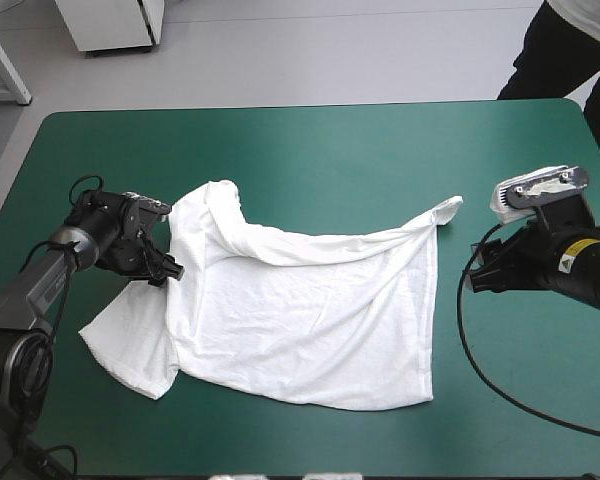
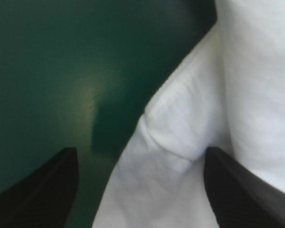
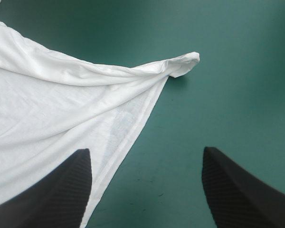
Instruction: Fold the cloth
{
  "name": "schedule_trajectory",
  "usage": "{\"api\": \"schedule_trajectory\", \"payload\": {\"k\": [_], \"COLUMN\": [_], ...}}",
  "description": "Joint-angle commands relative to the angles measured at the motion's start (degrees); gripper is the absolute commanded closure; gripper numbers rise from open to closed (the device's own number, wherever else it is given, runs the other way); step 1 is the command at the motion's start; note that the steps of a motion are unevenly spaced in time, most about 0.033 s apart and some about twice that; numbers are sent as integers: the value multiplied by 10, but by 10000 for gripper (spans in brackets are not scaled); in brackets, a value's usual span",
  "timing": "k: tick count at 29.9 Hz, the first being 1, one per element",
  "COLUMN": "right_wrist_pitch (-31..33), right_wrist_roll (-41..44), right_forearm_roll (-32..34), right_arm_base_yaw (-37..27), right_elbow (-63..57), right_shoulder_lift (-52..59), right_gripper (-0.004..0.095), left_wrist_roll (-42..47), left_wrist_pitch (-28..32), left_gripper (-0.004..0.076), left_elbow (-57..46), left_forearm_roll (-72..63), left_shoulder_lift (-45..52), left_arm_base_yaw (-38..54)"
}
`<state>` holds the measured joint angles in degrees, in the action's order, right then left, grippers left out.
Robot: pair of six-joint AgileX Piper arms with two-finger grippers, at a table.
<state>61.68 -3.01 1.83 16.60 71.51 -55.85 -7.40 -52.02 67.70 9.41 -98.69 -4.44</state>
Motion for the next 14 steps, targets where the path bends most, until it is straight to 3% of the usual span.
{"api": "schedule_trajectory", "payload": {"k": [1,5,8,11,14], "right_wrist_pitch": [-32,-36,-36,-36,-37], "right_wrist_roll": [1,1,1,1,1], "right_forearm_roll": [-3,-4,-4,2,3], "right_arm_base_yaw": [1,1,1,1,1], "right_elbow": [12,12,12,12,12], "right_shoulder_lift": [-7,-8,-8,-8,-9], "right_gripper": [277,278,278,278,283], "left_wrist_roll": [-6,-34,-46,-46,-36], "left_wrist_pitch": [14,4,3,3,3], "left_gripper": [186,265,461,716,734], "left_elbow": [15,17,17,17,17], "left_forearm_roll": [-12,-65,-98,-99,-94], "left_shoulder_lift": [-13,-36,-40,-40,-40], "left_arm_base_yaw": [1,1,1,1,7]}}
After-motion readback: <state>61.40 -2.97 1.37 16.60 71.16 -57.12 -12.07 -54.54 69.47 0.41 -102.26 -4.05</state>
